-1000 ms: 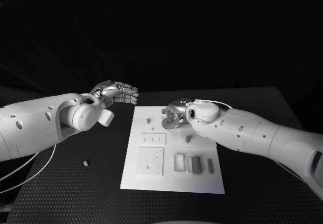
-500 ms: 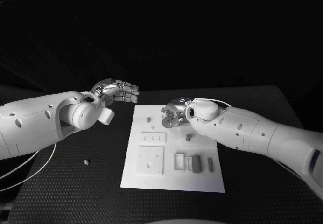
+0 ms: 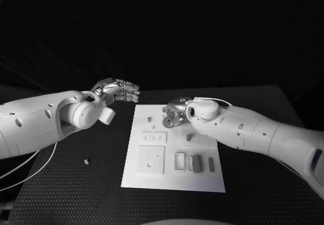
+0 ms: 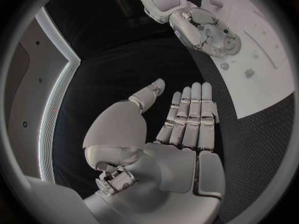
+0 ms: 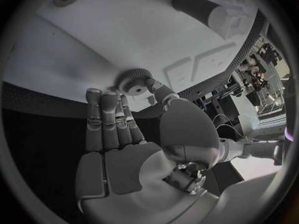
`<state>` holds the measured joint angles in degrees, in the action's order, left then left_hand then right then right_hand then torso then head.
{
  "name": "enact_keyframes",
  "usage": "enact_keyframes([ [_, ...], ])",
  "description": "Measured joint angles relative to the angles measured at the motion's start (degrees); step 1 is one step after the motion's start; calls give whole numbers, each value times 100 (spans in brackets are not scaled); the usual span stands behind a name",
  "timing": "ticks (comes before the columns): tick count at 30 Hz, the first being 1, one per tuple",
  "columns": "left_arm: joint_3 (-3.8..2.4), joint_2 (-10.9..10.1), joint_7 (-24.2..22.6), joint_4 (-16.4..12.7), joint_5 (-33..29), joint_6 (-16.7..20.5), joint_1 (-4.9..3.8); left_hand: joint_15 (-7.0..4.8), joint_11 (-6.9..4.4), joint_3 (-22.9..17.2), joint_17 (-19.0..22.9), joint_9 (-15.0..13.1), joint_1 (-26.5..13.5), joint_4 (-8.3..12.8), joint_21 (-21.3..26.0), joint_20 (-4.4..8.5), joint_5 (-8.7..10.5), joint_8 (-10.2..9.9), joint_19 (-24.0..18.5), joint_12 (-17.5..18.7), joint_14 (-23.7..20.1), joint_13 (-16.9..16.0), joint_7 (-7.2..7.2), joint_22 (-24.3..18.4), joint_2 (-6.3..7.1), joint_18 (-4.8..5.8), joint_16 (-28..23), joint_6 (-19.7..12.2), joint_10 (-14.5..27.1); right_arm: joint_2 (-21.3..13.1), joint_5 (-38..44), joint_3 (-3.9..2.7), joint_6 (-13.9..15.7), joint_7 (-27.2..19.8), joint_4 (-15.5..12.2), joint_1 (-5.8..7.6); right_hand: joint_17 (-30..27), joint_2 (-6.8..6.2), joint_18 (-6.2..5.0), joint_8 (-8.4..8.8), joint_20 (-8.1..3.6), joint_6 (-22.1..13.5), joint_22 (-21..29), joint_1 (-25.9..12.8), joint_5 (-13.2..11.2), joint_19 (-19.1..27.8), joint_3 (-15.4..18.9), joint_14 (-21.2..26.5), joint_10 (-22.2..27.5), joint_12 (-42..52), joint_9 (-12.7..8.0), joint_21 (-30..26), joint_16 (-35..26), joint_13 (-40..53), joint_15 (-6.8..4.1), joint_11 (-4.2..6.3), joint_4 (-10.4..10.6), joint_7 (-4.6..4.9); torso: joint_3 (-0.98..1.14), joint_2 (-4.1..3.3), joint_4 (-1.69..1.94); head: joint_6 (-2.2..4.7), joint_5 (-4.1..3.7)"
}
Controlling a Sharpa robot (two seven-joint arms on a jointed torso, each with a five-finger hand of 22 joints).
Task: Assemble the parts on the task board
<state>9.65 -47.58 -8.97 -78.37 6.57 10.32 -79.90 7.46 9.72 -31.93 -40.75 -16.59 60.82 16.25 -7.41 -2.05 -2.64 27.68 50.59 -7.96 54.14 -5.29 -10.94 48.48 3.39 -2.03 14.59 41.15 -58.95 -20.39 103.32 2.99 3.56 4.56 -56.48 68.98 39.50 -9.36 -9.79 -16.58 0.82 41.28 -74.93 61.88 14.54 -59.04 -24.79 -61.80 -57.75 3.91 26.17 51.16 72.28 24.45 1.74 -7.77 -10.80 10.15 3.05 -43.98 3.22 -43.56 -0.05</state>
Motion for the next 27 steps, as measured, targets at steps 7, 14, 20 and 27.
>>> enact_keyframes([
  [7,0,0,5,-3,1,0,-1,0,0,0,0,0,0,0,0,0,0,0,0,0,0,0,0,0,0,0,-22,0,0,12,4,6,11,3,0,2,-15,35,1,-12,33,45,0,12,-1,-33,-32,-21,-76,0,-8,0,1,4,-21,10,-124,47,0,0,-1,-3,0],
  [14,0,13,8,10,7,0,-2,0,0,0,1,0,0,0,0,0,0,0,0,0,0,0,0,0,0,0,-22,0,0,12,7,13,54,12,-4,0,-48,182,2,-109,11,253,0,-59,12,-97,-67,-88,-251,49,-25,1,27,26,-83,45,-278,81,1,0,0,-2,-7],
  [20,0,67,8,62,18,0,-2,0,0,0,-1,0,0,0,0,0,0,0,0,-1,0,0,0,0,0,1,-22,0,0,-5,15,17,133,18,-30,-7,-71,346,5,-163,9,397,0,-67,12,-159,-53,-170,-393,90,-20,4,27,53,-123,103,-387,72,-1,-3,-8,5,-18],
  [27,3,65,8,85,28,2,0,0,0,0,-4,0,0,0,0,0,0,0,0,-1,0,-1,0,4,0,1,-22,0,0,-54,22,29,257,18,-70,-23,-88,423,17,-177,-18,492,0,-111,11,-192,-32,-219,-504,90,-9,19,26,58,-151,132,-445,65,-1,-1,-4,3,-22],
])
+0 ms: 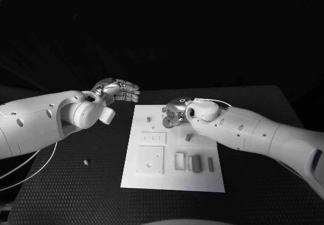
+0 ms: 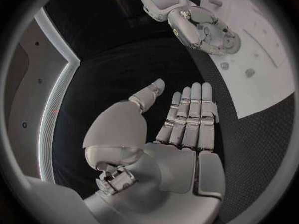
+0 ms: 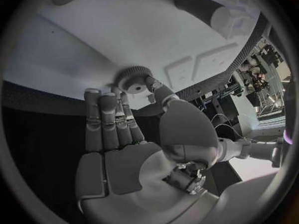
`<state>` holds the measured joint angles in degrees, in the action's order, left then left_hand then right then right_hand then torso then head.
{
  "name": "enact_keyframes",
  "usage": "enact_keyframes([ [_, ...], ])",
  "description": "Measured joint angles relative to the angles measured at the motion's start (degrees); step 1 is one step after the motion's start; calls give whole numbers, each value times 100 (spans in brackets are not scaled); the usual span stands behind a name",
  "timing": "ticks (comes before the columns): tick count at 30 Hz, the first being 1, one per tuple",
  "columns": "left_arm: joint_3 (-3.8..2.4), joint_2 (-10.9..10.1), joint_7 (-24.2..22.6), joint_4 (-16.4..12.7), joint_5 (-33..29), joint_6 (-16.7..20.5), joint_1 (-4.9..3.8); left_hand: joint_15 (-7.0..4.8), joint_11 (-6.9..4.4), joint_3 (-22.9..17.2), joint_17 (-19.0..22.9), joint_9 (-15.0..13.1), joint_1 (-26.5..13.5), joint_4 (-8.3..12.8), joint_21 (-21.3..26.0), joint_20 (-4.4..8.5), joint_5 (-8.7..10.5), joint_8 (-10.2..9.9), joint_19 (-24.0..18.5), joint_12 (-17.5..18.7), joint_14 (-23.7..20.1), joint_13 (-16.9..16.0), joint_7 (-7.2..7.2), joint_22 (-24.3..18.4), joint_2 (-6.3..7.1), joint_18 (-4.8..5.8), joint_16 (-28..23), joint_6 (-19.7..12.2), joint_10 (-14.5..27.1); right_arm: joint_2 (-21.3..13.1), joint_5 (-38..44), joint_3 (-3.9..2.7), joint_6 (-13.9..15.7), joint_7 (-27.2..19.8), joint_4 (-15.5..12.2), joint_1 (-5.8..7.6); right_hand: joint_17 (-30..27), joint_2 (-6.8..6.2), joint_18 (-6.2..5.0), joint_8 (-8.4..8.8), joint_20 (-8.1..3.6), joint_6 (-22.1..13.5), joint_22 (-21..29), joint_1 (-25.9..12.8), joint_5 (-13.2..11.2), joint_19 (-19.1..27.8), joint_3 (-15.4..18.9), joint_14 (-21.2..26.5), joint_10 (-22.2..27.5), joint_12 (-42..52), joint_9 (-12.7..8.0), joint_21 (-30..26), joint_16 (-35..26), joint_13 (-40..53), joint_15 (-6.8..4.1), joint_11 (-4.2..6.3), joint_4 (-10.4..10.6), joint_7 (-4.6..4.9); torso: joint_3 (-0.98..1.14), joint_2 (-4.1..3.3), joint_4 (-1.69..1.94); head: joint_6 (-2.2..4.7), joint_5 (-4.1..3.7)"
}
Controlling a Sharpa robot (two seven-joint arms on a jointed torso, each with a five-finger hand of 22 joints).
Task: Assemble the parts on the task board
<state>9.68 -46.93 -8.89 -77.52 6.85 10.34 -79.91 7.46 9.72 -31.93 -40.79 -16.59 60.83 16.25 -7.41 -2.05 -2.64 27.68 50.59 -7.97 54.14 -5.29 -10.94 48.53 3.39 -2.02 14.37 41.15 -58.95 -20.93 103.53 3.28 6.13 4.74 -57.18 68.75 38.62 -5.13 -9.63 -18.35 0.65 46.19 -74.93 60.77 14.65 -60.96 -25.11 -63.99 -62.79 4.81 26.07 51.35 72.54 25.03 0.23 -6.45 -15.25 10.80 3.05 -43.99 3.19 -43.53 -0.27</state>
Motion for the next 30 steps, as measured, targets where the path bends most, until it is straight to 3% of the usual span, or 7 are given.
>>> enact_keyframes([
  [24,0,-47,-2,-26,10,2,-1,0,0,0,2,0,0,0,0,0,0,0,0,0,0,-1,0,-1,0,0,0,0,0,-215,124,23,349,110,-246,-23,-28,115,40,-82,-33,196,0,56,7,-70,-105,-74,-83,20,-8,0,0,-1,-34,3,-153,-74,4,2,2,19,-10],
  [30,0,-57,-2,-31,11,3,-1,0,0,0,2,0,0,0,0,0,0,0,0,0,0,4,0,-1,0,0,0,0,0,-310,146,-4,443,123,-361,-17,-28,144,41,-82,-25,215,0,27,8,-79,-99,-88,-101,6,-8,24,0,-1,-29,21,-159,-91,4,2,2,20,-10],
])
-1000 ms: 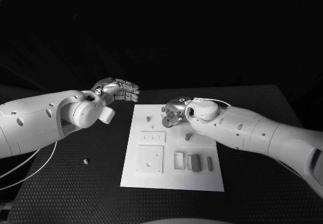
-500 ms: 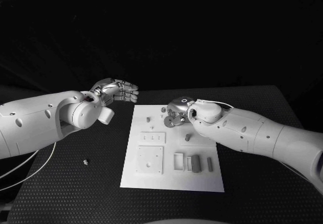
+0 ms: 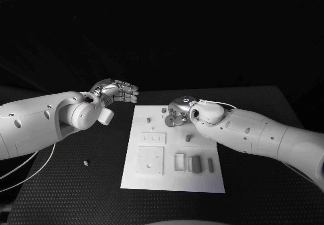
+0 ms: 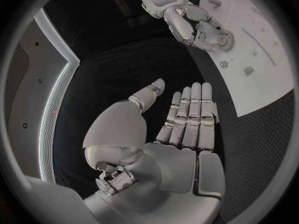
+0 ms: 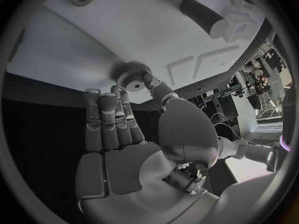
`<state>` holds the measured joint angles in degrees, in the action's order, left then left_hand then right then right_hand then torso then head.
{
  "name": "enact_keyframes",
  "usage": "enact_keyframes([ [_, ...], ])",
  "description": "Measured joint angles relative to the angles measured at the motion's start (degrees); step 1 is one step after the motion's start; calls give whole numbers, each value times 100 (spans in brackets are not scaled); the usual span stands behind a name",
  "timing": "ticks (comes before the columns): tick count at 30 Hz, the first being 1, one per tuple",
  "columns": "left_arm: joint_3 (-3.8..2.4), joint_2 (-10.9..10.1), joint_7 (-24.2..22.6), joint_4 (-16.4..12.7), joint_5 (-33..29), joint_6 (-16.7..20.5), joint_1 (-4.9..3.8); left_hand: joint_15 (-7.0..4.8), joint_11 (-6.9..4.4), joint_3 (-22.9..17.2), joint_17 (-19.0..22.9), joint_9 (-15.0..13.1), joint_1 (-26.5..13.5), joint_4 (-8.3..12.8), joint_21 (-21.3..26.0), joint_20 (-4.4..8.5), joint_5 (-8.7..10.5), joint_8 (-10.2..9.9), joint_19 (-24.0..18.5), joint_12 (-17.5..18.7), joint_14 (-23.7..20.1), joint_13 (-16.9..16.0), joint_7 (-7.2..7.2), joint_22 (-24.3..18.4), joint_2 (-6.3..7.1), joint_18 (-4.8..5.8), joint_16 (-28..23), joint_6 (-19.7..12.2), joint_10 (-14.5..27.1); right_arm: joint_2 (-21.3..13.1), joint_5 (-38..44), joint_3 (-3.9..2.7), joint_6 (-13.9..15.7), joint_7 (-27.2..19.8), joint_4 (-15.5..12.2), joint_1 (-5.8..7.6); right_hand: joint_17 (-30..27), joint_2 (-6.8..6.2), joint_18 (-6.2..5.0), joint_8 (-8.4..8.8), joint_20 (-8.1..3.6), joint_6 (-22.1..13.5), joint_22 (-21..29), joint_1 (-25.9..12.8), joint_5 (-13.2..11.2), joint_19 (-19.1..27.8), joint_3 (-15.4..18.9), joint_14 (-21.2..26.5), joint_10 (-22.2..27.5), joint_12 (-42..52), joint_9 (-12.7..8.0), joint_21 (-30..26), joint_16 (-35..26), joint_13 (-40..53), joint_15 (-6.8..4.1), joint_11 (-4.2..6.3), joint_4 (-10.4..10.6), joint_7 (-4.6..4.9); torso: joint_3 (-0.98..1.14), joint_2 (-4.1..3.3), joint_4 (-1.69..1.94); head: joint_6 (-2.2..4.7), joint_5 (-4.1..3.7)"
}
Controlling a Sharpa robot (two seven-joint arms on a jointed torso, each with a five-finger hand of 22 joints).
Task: Assemble the parts on the task board
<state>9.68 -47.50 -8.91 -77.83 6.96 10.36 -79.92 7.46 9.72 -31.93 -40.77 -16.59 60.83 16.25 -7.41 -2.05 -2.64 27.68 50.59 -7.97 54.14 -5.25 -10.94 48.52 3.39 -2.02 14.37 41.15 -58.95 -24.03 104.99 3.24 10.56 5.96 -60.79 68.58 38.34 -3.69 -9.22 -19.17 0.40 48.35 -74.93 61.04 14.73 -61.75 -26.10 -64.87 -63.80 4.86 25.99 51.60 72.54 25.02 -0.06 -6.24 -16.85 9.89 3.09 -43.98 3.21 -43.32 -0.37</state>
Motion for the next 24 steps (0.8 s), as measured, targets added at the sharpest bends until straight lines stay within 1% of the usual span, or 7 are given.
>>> enact_keyframes([
  [6,0,-15,0,-8,1,0,0,0,0,0,-5,0,0,0,0,0,0,0,0,0,0,0,0,0,0,0,0,0,0,-48,22,-32,88,13,-88,24,-2,0,0,0,0,37,0,0,0,-1,-15,-31,-3,-23,0,0,0,0,-13,2,15,2,1,0,-3,5,4],
  [9,0,-15,0,-10,1,0,0,0,0,0,-4,0,0,0,0,0,0,0,0,0,0,0,0,0,0,0,0,0,0,-65,39,-55,130,22,-127,24,-7,0,1,0,-17,38,0,0,0,-20,-15,-32,-11,-29,-6,0,0,0,-12,9,15,2,1,0,-2,10,4],
  [15,0,-16,0,-10,1,0,0,0,0,0,-4,0,0,0,23,0,0,0,0,24,0,0,0,0,0,0,0,0,0,-70,81,-100,216,39,-197,24,-7,0,1,0,-9,55,0,0,-4,-30,-14,-33,-12,-40,-6,0,0,0,-11,9,15,-14,-1,0,5,13,1],
  [19,0,-16,0,-9,1,1,0,0,0,0,-3,0,0,0,23,0,0,0,0,23,0,0,0,0,0,0,0,0,0,-22,104,-111,255,50,-177,25,-6,0,2,0,-9,55,0,0,-6,-31,-14,-53,-22,-38,-11,0,0,0,-15,0,15,-14,-3,0,7,18,0],
  [24,0,-9,1,-9,1,1,0,0,0,0,-3,0,0,0,23,0,0,0,0,24,0,-1,0,4,0,0,0,0,0,100,136,-113,293,62,-71,25,-12,0,2,0,-8,55,0,0,-9,-32,-14,-63,-37,-38,-15,0,0,0,-23,12,15,-14,-4,0,7,24,0],
])
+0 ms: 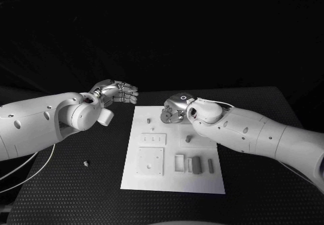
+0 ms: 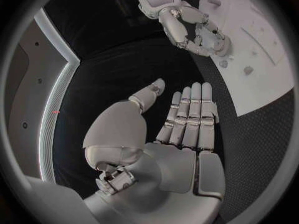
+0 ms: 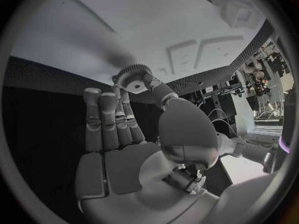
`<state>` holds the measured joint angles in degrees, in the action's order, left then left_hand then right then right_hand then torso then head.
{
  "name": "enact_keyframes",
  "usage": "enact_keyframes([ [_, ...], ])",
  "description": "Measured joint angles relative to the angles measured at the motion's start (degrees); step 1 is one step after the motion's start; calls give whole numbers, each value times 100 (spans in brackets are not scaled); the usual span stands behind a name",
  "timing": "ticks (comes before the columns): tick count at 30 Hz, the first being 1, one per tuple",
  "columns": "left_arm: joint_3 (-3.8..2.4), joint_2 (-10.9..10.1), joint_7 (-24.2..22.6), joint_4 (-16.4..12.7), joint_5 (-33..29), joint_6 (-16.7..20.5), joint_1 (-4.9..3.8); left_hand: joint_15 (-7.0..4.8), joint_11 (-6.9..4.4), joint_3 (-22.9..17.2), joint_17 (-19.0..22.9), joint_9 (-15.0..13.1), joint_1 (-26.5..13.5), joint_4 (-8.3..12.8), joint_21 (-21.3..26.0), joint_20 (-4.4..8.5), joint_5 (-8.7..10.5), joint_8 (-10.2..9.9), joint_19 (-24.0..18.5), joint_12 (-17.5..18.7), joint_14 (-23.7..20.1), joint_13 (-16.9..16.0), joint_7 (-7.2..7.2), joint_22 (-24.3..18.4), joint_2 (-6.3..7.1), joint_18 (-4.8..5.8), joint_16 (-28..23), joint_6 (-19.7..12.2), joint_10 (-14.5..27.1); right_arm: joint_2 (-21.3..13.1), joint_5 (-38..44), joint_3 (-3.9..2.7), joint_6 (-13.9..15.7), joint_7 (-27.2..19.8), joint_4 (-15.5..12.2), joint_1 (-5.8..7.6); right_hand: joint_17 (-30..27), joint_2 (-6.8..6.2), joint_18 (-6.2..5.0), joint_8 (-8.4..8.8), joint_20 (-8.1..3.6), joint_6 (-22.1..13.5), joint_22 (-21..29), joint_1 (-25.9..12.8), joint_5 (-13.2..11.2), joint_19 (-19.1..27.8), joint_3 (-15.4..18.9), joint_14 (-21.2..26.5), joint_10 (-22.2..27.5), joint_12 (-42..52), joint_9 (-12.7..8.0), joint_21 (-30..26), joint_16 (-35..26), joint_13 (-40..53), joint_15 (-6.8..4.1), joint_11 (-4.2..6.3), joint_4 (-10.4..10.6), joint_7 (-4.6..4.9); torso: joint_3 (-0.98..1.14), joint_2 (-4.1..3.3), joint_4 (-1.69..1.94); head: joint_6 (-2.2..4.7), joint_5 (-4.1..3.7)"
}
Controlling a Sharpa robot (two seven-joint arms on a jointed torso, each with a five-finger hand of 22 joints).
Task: Assemble the parts on the task board
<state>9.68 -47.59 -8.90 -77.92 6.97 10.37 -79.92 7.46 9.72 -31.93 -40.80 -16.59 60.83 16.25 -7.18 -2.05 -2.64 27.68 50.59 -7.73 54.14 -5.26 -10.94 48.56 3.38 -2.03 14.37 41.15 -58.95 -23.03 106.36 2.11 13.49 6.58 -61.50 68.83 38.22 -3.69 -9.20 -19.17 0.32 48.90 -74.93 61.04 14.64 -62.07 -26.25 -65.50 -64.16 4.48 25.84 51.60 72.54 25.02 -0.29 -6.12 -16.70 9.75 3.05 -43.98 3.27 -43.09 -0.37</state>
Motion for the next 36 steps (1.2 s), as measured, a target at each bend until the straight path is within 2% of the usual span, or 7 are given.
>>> enact_keyframes([
  [8,0,4,1,-1,1,0,0,0,0,0,0,0,0,0,0,0,0,0,0,0,0,0,0,0,0,0,0,0,0,150,53,-1,23,21,166,3,0,0,0,0,0,0,0,0,-1,-18,1,-9,-13,0,-7,0,0,0,9,-1,0,0,-10,0,5,9,-4],
  [22,0,24,1,0,2,0,0,0,0,0,-4,0,0,0,0,0,0,0,0,0,0,-1,0,-1,0,0,0,0,0,389,244,16,90,112,287,1,-5,0,0,0,-16,-1,0,1,-18,-22,2,6,-14,0,-20,0,0,-7,-7,0,0,-1,-9,-2,8,24,24],
  [36,-1,20,1,-2,2,0,0,0,0,0,-3,0,0,0,0,0,0,0,0,0,0,4,0,-1,0,0,0,0,0,404,666,103,222,201,236,-12,-15,37,1,0,-38,9,0,38,3,-45,26,-23,-48,-1,-32,0,-1,-28,-27,31,9,8,1,-2,-2,28,55],
])
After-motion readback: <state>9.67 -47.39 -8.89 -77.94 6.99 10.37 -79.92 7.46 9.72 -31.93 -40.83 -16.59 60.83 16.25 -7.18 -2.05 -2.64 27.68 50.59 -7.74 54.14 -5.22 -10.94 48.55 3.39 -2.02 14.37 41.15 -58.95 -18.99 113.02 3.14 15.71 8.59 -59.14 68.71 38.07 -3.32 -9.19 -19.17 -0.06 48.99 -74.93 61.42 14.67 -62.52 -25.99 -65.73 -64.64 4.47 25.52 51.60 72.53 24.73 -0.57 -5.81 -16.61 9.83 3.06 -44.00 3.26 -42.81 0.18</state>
